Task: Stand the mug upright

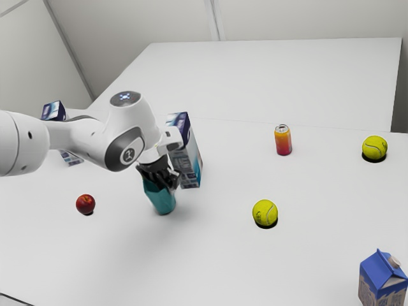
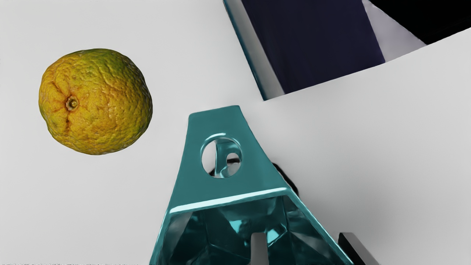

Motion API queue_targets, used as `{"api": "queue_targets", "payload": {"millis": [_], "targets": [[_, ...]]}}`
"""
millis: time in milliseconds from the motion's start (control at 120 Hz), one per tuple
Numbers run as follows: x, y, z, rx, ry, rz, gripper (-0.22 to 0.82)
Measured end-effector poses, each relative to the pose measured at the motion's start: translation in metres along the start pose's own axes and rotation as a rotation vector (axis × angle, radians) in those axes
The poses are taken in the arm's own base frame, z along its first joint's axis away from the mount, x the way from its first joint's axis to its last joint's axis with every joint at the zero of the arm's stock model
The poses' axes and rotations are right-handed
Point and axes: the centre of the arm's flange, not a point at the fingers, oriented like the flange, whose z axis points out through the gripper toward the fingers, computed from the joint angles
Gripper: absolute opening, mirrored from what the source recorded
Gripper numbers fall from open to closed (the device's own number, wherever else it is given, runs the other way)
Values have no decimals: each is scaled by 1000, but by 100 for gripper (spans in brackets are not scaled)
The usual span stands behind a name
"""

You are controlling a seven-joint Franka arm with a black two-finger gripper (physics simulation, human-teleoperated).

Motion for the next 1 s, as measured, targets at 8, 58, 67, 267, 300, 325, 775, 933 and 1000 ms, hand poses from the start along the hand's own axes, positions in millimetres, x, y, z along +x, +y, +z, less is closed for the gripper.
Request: {"api": "queue_targets", "payload": {"millis": [8,58,67,267,300,325,775,933,1000], "targets": [[0,0,-1,0,1,-1,14],[0,-1,-6,-1,11,-8,24],[0,-1,-7,-1,13,-9,25],[2,-1,-49,-3,85,-23,45],[3,1,-57,-4,97,-23,47],[6,2,-65,-6,106,-24,48],[35,2,-211,-49,-3,-75,57],[38,-8,-250,-47,-40,-92,58],[43,-10,-259,-47,-59,-97,58]]}}
